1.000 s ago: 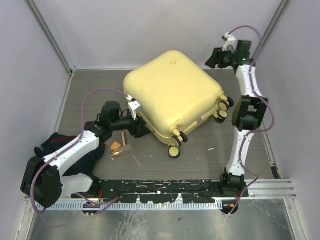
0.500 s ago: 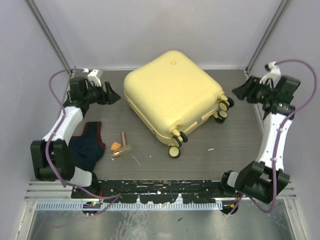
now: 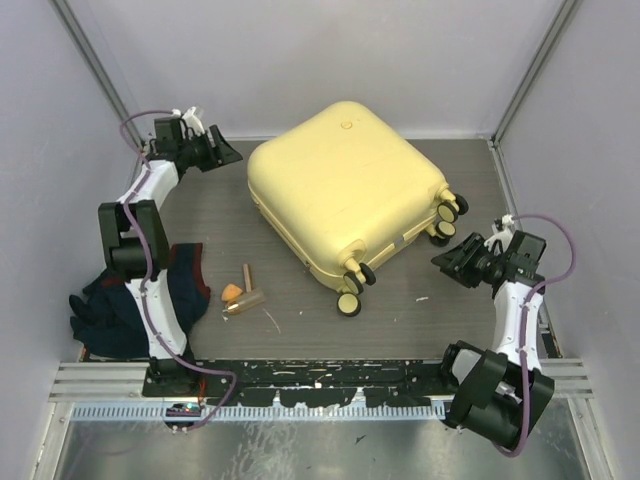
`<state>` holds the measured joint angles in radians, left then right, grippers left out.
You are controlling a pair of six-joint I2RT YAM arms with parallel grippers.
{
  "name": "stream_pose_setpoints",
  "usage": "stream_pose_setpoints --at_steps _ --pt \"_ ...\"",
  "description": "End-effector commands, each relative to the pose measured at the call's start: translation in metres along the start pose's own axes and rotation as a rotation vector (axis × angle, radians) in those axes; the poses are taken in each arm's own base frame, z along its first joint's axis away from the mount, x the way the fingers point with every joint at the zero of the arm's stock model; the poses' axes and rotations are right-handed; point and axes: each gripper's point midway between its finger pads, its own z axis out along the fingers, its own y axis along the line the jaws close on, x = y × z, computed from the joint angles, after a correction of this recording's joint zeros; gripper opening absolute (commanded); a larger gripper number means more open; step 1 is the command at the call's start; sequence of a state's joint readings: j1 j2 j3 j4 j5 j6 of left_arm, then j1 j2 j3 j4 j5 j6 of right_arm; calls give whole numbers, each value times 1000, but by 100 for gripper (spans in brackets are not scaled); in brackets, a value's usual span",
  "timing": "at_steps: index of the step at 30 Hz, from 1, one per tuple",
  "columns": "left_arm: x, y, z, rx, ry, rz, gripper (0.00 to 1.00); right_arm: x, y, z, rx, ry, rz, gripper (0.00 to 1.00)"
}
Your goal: Pack the luggage
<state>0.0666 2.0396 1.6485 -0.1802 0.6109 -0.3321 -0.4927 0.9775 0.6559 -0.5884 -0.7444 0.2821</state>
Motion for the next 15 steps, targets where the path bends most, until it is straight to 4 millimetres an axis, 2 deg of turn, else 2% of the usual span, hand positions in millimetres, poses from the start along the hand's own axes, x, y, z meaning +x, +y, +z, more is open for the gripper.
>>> stream_pose_setpoints --at_steps 1,5,8,11,15 --pt "-11 -15 18 123 17 -17 60 -9 -11 17 -10 -75 80 43" --pt "9 -28 37 208 73 12 58 -8 -24 38 -2 -80 134 31" --pt "32 -46 45 269 126 36 56 -7 -24 52 -3 -62 137 29" --pt "53 -54 46 289 156 54 53 -15 -14 67 -21 -72 96 28" --pt "78 -64 36 335 185 31 50 -38 -3 89 -45 -96 51 28"
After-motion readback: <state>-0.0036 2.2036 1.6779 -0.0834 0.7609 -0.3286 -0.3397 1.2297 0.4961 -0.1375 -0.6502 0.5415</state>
